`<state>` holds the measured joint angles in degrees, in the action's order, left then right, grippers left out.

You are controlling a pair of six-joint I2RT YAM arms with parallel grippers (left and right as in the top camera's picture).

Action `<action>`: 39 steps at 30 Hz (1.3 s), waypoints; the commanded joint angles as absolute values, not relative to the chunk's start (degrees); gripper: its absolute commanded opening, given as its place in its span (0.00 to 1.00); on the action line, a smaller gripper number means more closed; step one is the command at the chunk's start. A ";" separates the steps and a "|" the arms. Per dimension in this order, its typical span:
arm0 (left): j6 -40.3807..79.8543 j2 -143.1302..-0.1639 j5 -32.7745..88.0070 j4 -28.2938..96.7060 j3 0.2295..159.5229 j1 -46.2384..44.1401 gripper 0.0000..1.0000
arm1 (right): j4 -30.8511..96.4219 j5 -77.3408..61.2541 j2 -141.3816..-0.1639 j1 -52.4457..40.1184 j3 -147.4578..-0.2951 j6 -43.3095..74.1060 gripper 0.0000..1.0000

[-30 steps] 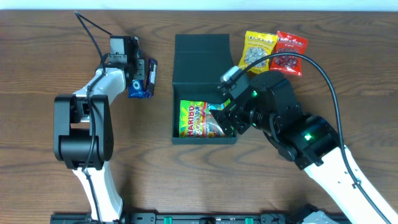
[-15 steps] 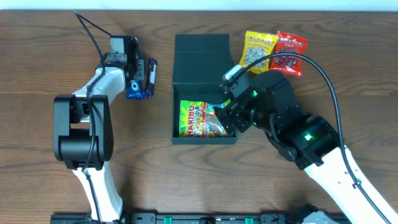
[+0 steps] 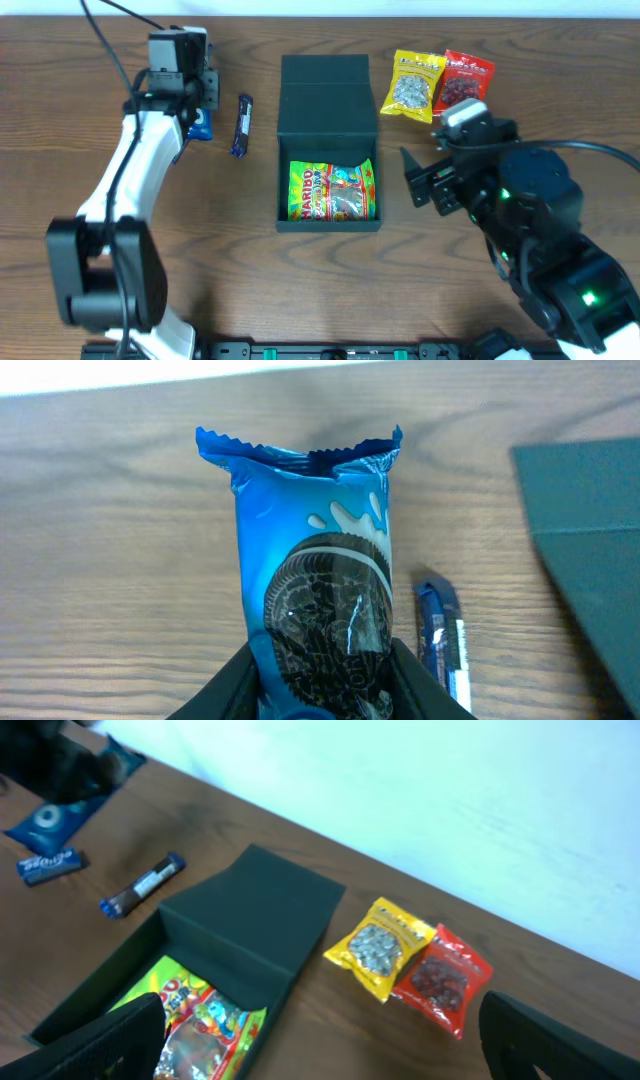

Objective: Pack container
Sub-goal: 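Carry the Oreo pack into the box above the Haribo bag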

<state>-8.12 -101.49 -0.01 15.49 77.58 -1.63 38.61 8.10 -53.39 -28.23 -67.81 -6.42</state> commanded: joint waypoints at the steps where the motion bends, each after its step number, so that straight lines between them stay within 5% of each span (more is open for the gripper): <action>1: -15.03 -97.19 0.91 17.72 78.17 -2.52 0.06 | 39.03 9.32 -51.05 -27.03 -68.55 -5.63 0.99; 14: -55.51 -93.43 10.52 33.52 78.17 -21.56 0.06 | 42.39 10.55 -46.35 -26.59 -68.55 -5.63 0.99; 26: -64.64 -97.03 27.40 37.01 78.11 -26.33 0.06 | 43.20 10.55 -46.35 -26.59 -68.55 -5.63 0.99; 39: -68.18 -106.59 28.14 28.99 78.13 -27.57 0.06 | 43.11 10.52 -46.37 -26.59 -68.55 -5.63 0.99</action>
<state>-66.72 -104.97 26.83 29.52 77.60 -27.27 43.00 9.96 -46.48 -27.11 -67.81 -6.42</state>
